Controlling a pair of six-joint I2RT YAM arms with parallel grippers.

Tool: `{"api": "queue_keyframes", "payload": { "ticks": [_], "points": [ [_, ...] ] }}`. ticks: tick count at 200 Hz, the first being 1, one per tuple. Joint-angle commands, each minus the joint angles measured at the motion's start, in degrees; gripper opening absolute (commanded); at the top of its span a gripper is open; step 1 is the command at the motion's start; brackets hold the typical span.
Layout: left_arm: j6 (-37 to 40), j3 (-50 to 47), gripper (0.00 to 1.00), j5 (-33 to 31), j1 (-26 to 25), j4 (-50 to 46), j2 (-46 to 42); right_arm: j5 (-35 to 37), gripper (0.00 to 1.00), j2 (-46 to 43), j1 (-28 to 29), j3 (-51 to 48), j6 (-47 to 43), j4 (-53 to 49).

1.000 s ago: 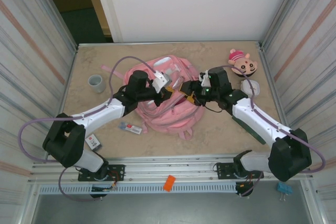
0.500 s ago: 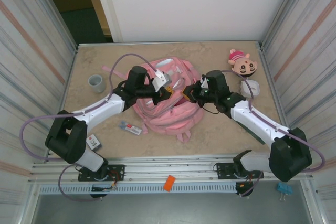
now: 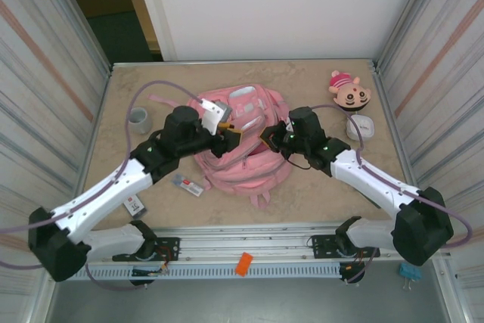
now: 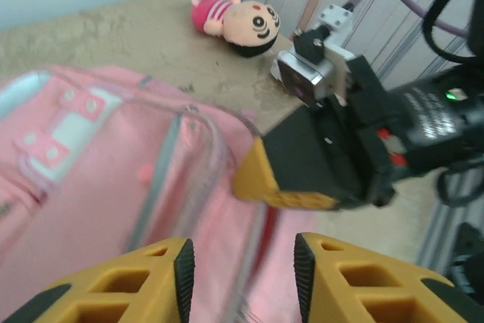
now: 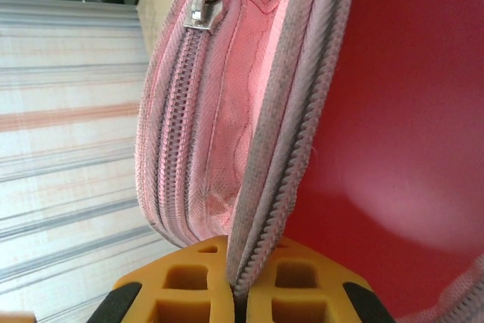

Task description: Pack books, pencil case, and school supplies into a backpack

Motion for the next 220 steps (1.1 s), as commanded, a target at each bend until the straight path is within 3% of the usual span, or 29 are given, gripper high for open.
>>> {"api": "queue_keyframes", "payload": {
  "ticks": [1, 35, 131, 192, 220],
  "points": [
    [-16.7, -2.8, 0.42, -8.0, -3.2, -10.4, -1.5, 1.6, 0.00, 0.3, 0.8, 3.6, -1.2, 2.3],
    [-25.4, -3.2, 0.43, -10.1, -7.0, -15.0, 0.2, 1.5, 0.00, 1.3, 1.7, 5.0, -2.4, 1.3],
    [-28.0, -0.6, 0.44, -9.7, -8.6, -10.2, 11.2, 1.8, 0.00, 1.5, 3.0, 5.7, -2.8, 1.6],
    [-30.9, 1.9, 0.44, -14.1, -8.8, -8.3, 16.0, 1.2, 0.00, 2.1, 3.5, 6.4, -2.7, 1.5],
    [-30.9, 3.4, 0.40, -14.1, -9.1, -8.4, 18.0, 1.1, 0.00, 2.2, 3.9, 6.7, -2.7, 1.3]
  ]
}}
